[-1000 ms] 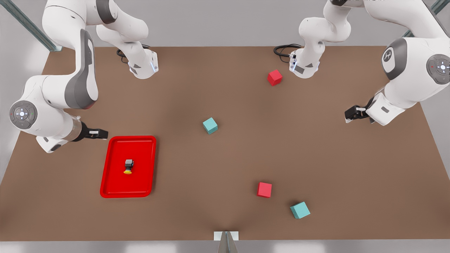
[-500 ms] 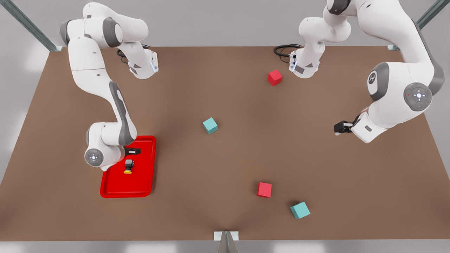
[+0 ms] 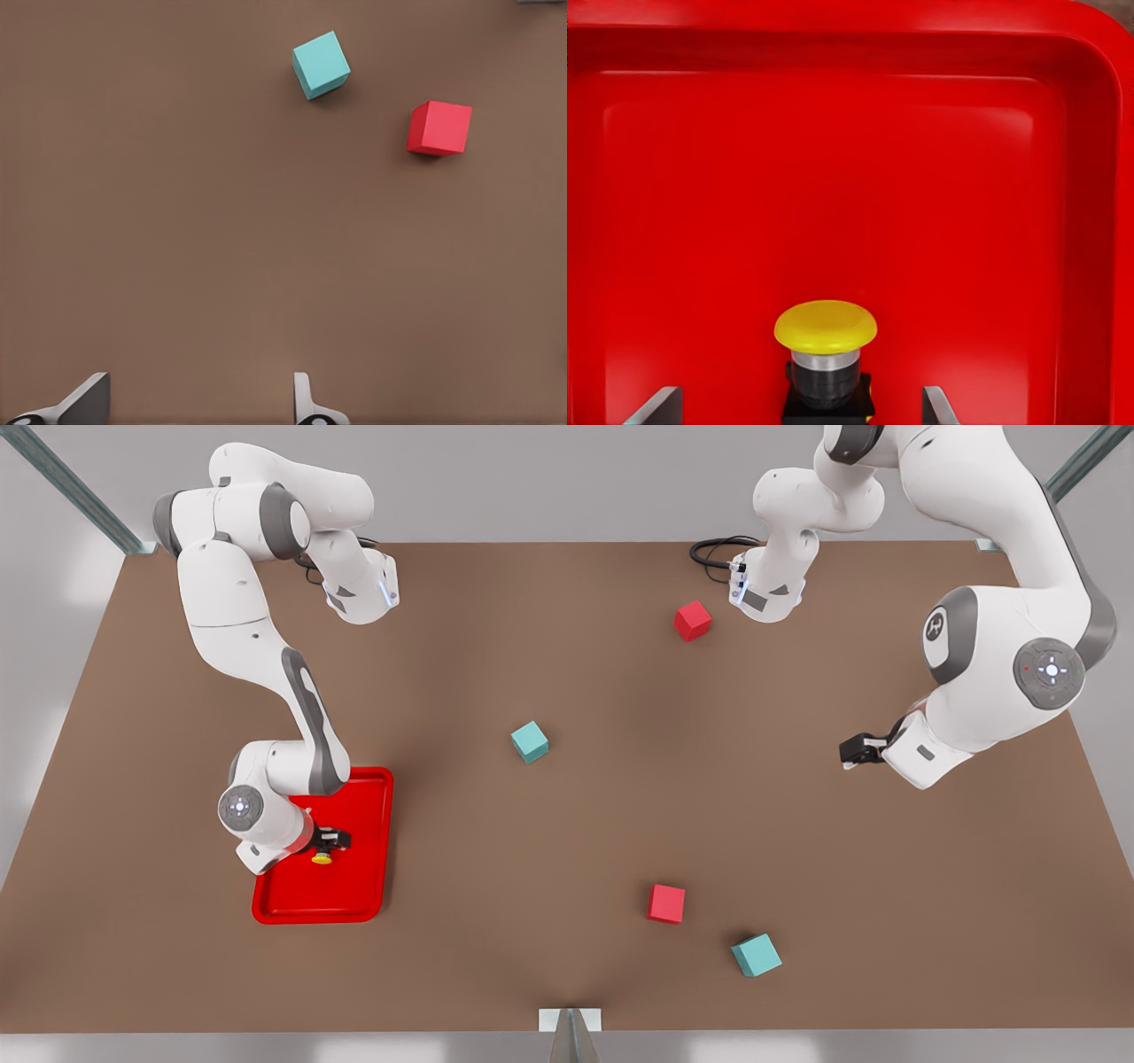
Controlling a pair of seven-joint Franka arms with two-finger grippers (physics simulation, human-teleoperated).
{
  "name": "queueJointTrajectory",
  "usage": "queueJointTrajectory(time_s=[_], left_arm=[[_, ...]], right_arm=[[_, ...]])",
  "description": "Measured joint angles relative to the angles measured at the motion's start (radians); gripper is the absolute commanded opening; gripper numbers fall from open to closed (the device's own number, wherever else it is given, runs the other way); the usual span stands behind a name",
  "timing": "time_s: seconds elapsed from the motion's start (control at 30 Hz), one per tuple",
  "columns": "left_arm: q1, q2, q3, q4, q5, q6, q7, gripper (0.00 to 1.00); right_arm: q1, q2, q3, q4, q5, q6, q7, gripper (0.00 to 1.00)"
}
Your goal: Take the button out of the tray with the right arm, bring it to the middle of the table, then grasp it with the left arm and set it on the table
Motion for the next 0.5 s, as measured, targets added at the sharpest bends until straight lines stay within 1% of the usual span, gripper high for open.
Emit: queueJointTrajectory(time_s=[0.23, 0.27, 0.3, 0.33, 0.37, 0.4, 0.43, 0.5], left_arm=[[0.000, 0.004, 0.000, 0.000, 0.001, 0.005, 0.000, 1.00], [0.000, 0.004, 0.000, 0.000, 0.000, 0.006, -0.001, 1.00], [0.000, 0.004, 0.000, 0.000, 0.000, 0.006, -0.001, 1.00], [0.000, 0.004, 0.000, 0.000, 0.000, 0.006, -0.001, 1.00], [0.000, 0.004, 0.000, 0.000, 0.000, 0.007, -0.001, 1.00], [0.000, 0.004, 0.000, 0.000, 0.000, 0.007, -0.001, 1.00], [0.000, 0.004, -0.001, 0.000, 0.000, 0.007, -0.001, 1.00], [0.000, 0.004, -0.001, 0.000, 0.000, 0.007, -0.001, 1.00]], right_arm=[[-0.012, 0.020, 0.001, -0.028, 0.000, 0.029, -0.013, 1.00], [-0.011, 0.020, 0.001, -0.031, 0.000, 0.030, -0.014, 0.98], [-0.010, 0.020, 0.001, -0.033, 0.001, 0.031, -0.015, 0.80], [-0.010, 0.020, 0.001, -0.034, 0.002, 0.031, -0.017, 0.65], [-0.010, 0.020, 0.001, -0.035, 0.002, 0.032, -0.018, 0.54], [-0.009, 0.020, 0.001, -0.035, 0.004, 0.032, -0.020, 0.47], [-0.010, 0.020, 0.001, -0.035, 0.006, 0.032, -0.024, 0.43], [-0.011, 0.019, 0.001, -0.032, 0.011, 0.031, -0.032, 0.40]])
